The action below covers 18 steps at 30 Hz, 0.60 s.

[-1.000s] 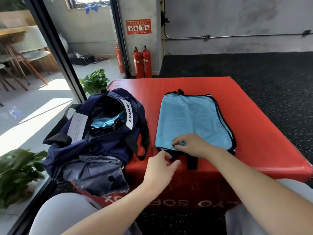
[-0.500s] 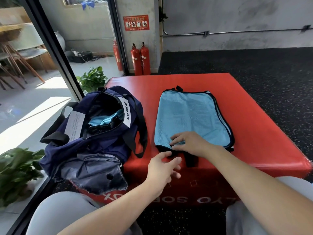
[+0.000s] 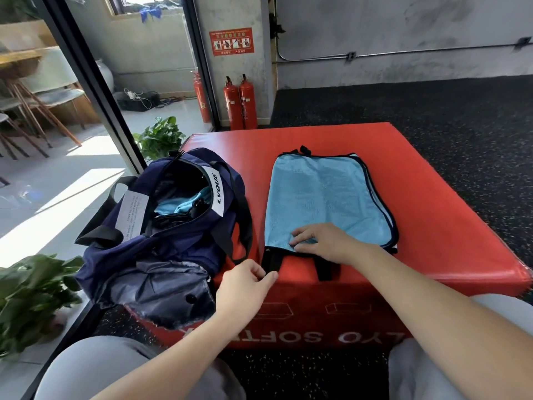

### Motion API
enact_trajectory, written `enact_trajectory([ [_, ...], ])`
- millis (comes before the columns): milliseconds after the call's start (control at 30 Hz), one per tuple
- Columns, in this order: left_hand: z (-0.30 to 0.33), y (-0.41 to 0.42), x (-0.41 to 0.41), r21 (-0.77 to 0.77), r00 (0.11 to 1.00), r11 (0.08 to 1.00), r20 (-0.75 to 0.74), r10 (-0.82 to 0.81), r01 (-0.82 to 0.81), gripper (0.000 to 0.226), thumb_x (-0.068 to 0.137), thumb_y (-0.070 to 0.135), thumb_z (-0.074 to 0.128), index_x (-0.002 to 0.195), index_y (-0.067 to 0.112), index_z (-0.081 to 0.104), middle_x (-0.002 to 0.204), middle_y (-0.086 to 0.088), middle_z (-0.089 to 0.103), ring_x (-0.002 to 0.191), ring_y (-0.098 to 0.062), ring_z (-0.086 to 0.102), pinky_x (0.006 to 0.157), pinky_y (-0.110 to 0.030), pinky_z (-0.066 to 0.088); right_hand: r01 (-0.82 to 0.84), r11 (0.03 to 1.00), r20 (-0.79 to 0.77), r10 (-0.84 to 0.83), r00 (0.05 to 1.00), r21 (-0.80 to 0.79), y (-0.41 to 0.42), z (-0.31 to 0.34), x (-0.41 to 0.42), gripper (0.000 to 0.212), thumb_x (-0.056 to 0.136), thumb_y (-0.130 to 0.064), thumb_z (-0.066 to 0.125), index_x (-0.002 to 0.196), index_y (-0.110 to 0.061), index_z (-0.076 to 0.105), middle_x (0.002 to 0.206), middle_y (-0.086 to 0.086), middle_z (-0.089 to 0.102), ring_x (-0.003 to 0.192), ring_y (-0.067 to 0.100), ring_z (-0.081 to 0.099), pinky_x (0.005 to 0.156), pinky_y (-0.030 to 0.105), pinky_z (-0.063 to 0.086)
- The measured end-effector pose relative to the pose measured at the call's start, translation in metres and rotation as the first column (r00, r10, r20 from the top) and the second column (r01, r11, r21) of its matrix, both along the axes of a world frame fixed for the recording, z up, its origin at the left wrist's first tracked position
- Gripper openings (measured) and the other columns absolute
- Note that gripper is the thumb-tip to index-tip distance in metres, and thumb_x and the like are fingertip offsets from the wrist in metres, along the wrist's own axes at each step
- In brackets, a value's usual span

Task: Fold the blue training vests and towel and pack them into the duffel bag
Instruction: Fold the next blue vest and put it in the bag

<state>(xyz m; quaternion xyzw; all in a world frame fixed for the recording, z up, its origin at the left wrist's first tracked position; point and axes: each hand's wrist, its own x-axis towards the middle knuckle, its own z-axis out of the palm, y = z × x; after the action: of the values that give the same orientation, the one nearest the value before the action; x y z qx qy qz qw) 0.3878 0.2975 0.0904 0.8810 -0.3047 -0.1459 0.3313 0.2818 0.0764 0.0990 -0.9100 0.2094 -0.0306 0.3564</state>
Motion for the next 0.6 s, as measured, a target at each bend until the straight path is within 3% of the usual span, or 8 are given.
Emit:
enact_trajectory([
  [133,0.002,0.0,0.003,-0.044,0.997,0.998,0.069,-0.047,0.05,0.035,0.082,0.057,0.071,0.066,0.028,0.062,0.06,0.009,0.058,0.058,-0.005,0.055,0.06,-0.036,0.053,0.013,1.0,-0.002,-0.013,1.0,0.015,0.003,0.0,-0.002,0.025,0.094,-0.037,0.069,0.118,-0.031,0.075,0.143,-0.014,0.056,0.132,0.004,0.05,0.109,0.02,0.029],
  [267,0.011,-0.011,0.005,-0.116,0.949,0.987,0.307,-0.068,0.108,0.032,0.086,0.054,0.069,0.068,0.031,0.059,0.07,0.01,0.052,0.066,-0.004,0.052,0.058,-0.024,0.042,0.069,0.997,0.011,-0.069,0.998,-0.02,0.002,0.007,-0.014,0.024,0.092,-0.038,0.071,0.112,-0.025,0.077,0.126,-0.01,0.069,0.118,0.005,0.06,0.106,0.024,0.042],
  [367,0.013,-0.028,0.02,-0.222,0.942,0.947,0.293,-0.162,0.231,0.018,0.086,0.036,0.076,0.075,0.028,0.064,0.079,0.013,0.054,0.071,-0.004,0.054,0.067,-0.018,0.043,0.141,0.988,0.009,-0.141,0.99,-0.056,-0.011,0.008,-0.038,0.026,0.089,-0.043,0.074,0.11,-0.028,0.076,0.115,-0.01,0.072,0.108,0.005,0.063,0.1,0.027,0.047],
  [433,0.01,-0.041,0.031,-0.214,0.911,0.914,0.311,-0.271,0.345,0.008,0.086,0.027,0.078,0.086,0.027,0.07,0.089,0.02,0.057,0.078,0.0,0.053,0.077,-0.015,0.04,0.176,0.978,-0.005,-0.177,0.984,-0.112,-0.024,0.006,-0.058,0.03,0.087,-0.046,0.074,0.112,-0.029,0.073,0.114,-0.011,0.07,0.108,0.006,0.062,0.099,0.028,0.047],
  [500,0.005,-0.054,0.04,-0.178,0.876,0.888,0.328,-0.354,0.425,0.012,0.088,0.027,0.076,0.099,0.025,0.073,0.102,0.022,0.061,0.097,0.002,0.054,0.091,-0.017,0.039,0.197,0.96,-0.021,-0.205,0.978,-0.198,-0.036,0.004,-0.079,0.029,0.088,-0.048,0.073,0.11,-0.029,0.071,0.11,-0.012,0.067,0.105,0.006,0.06,0.096,0.028,0.047],
  [600,-0.002,-0.069,0.049,-0.07,0.833,0.874,0.349,-0.43,0.48,0.021,0.091,0.034,0.072,0.107,0.022,0.074,0.109,0.014,0.068,0.112,-0.008,0.055,0.097,-0.022,0.04,0.238,0.917,0.011,-0.247,0.969,-0.32,-0.048,-0.002,-0.111,0.025,0.087,-0.052,0.071,0.101,-0.031,0.066,0.1,-0.015,0.06,0.1,0.008,0.056,0.087,0.024,0.043],
])
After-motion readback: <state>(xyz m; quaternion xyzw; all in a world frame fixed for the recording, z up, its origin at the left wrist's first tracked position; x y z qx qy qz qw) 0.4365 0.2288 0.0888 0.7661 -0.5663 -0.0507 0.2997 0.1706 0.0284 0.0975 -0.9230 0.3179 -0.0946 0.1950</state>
